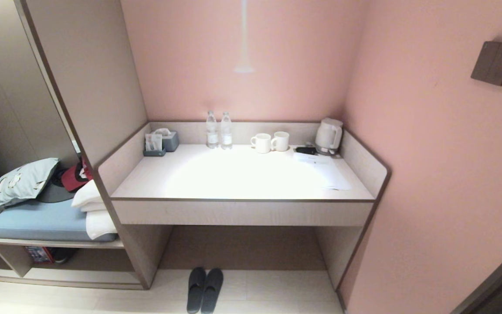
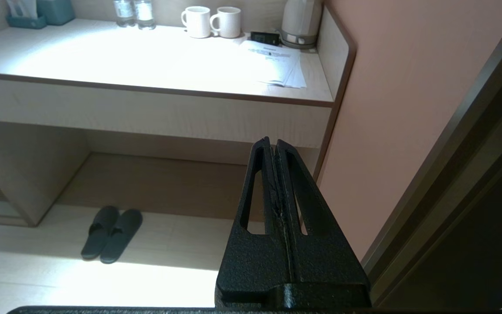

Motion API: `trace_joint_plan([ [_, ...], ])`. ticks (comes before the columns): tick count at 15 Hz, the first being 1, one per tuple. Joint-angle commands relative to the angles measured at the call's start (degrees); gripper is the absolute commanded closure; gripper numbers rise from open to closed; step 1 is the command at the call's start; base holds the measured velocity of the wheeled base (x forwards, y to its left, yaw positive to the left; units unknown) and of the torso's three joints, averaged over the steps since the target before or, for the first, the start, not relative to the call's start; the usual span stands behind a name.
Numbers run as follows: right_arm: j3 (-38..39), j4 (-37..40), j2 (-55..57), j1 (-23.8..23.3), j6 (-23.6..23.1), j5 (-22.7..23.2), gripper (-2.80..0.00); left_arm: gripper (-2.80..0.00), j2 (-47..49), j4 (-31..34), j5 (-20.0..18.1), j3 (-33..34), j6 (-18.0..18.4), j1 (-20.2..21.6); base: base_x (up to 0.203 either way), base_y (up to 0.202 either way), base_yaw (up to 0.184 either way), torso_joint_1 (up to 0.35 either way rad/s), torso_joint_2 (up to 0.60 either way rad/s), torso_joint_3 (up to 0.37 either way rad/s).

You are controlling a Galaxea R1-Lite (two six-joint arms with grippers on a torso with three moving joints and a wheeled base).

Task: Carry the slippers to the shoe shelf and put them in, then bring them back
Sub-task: Pick up the slippers on the floor

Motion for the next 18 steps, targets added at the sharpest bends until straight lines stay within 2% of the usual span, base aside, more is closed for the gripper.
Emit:
trace_joint_plan([
  [1, 0.00, -0.02, -0.11, -0.02, -0.02, 0.08, 0.00, 0.00, -0.02, -0.02, 0.01, 0.01, 0.04, 0.02, 0.000, 0.000, 0.000, 0.000, 0.00, 0.000],
  [18, 0.00, -0.02, -0.11, 0.06, -0.11, 0.08, 0.00, 0.00, -0.02, -0.02, -0.08, 0.01, 0.04, 0.02, 0.000, 0.000, 0.000, 0.000, 0.00, 0.000],
])
